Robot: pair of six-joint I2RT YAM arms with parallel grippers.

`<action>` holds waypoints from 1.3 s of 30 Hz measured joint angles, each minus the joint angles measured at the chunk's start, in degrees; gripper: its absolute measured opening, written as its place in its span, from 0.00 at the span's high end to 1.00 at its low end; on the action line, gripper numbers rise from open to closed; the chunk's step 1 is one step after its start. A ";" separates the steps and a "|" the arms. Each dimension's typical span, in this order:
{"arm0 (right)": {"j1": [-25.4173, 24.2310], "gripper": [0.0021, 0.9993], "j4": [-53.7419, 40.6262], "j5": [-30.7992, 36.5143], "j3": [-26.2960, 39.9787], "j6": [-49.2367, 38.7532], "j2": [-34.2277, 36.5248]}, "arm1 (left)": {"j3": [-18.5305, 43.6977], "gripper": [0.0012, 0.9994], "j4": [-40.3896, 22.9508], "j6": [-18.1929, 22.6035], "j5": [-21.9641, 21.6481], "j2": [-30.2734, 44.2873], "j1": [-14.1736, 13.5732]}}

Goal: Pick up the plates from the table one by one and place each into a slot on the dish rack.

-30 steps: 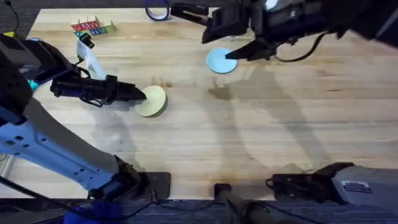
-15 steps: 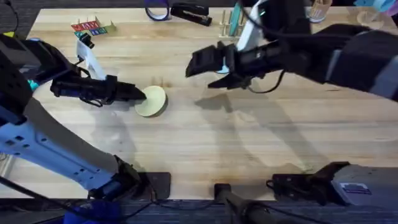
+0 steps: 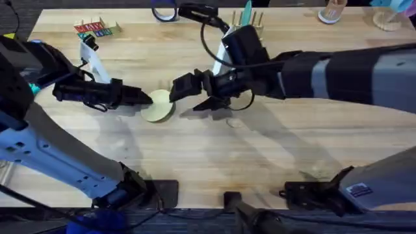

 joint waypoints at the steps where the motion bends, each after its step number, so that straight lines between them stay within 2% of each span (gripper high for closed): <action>1: 0.30 0.00 0.75 -0.14 -0.02 0.39 0.38 | 0.00 0.96 0.00 0.00 0.00 0.00 0.00; 10: 1.85 0.00 5.58 0.47 -0.11 3.54 1.68 | 0.00 0.96 0.02 -0.02 0.00 0.00 0.00; 18: 5.48 0.00 6.24 7.43 -0.15 7.68 1.78 | 0.00 0.96 0.02 0.00 0.00 0.00 0.00; 24: 7.92 0.00 9.83 11.28 -0.15 9.83 1.89 | 0.00 0.96 0.04 0.00 0.00 0.00 0.00; 26: 8.31 0.00 12.01 12.78 -0.15 11.90 3.97 | 0.00 0.96 0.04 0.00 0.00 0.00 0.00; 39: 9.05 0.00 23.45 13.66 -0.15 16.98 9.19 | -0.02 0.96 0.07 -0.02 0.02 0.00 0.00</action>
